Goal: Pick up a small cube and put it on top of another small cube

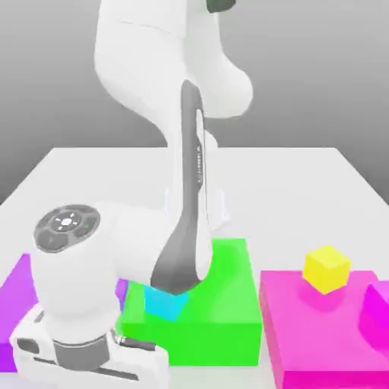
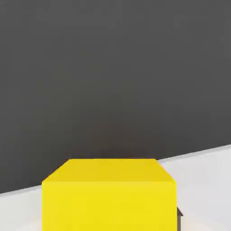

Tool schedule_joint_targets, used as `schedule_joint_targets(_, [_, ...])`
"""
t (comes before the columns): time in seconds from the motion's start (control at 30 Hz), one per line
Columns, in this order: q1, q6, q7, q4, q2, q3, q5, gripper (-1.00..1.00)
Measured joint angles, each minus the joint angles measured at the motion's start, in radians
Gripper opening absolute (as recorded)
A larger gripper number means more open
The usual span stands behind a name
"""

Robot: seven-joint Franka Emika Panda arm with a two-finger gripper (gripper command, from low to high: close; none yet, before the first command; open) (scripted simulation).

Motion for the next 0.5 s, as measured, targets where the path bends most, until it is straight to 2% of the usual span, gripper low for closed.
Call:
schedule_joint_targets(0.27, [0.053,-0.141,0.131,-0.144,-0.285,-0.008,-0.019,-1.0])
schedule_joint_targets(0.5, [0.09,-0.244,0.31,-0.29,-0.54,0.01,-0.088,-1.0])
